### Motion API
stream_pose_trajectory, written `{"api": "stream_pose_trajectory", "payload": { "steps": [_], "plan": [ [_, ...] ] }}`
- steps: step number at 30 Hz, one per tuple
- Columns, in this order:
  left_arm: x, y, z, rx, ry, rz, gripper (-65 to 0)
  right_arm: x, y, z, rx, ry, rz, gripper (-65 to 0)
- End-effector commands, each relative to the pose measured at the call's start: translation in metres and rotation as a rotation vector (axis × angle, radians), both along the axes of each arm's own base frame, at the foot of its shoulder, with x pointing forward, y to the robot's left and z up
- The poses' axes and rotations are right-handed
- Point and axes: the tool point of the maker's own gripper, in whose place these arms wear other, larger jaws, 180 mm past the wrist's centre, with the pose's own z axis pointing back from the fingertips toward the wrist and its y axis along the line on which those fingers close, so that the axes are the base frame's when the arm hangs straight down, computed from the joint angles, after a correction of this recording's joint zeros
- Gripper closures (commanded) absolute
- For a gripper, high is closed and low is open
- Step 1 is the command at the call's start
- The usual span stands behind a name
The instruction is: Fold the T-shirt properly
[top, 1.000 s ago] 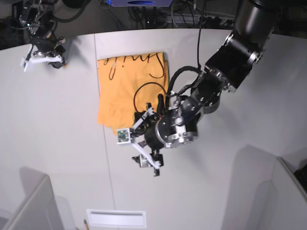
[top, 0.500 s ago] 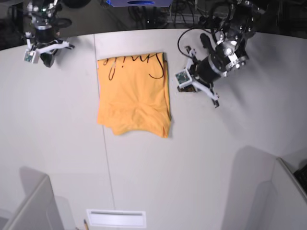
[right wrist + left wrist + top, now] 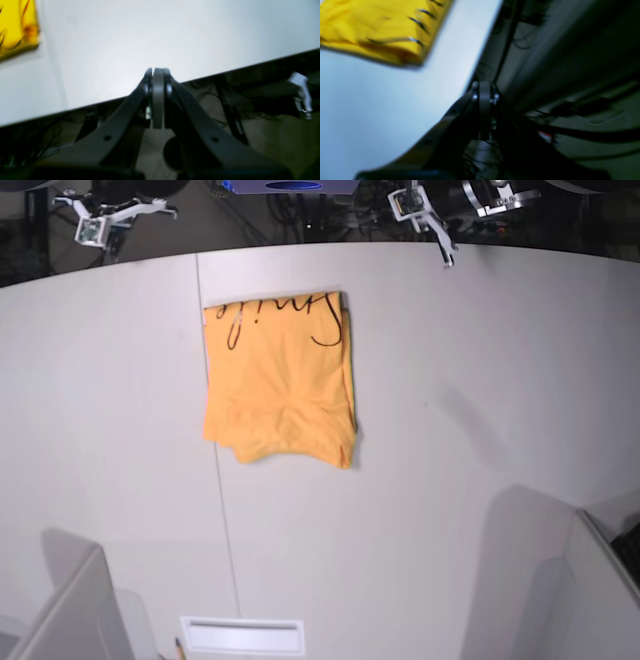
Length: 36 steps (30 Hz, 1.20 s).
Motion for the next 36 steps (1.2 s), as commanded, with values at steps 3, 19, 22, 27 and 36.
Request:
{"api": "stream_pose_trajectory", "payload": {
  "steps": [3,19,22,27,36],
  "plan": [
    [-0.022,0.005,0.001,-0.01,0.06,0.018,0.0,-0.036,0.014,-0.019,0.047,0.148,0.004,0.0],
    [-0.172,0.075,-0.164,0.292,0.59,0.02,0.0,-0.209,0.161,-0.214,0.446,0.882,0.083,0.0],
    [-0.179,0.091,-0.196,0.38,0.633,0.07,0.0,-0.219,0.167,-0.236,0.451,0.9,0.114,0.0],
    [-0.181,0.075,-0.226,0.382,0.694,0.232,0.0,-0.198,0.166,-0.256,0.444,0.858,0.12,0.0],
    [-0.187,0.013,-0.252,0.3,0.917,0.53,0.0,-0.129,0.104,-0.271,0.337,0.762,0.13,0.0]
  ]
}}
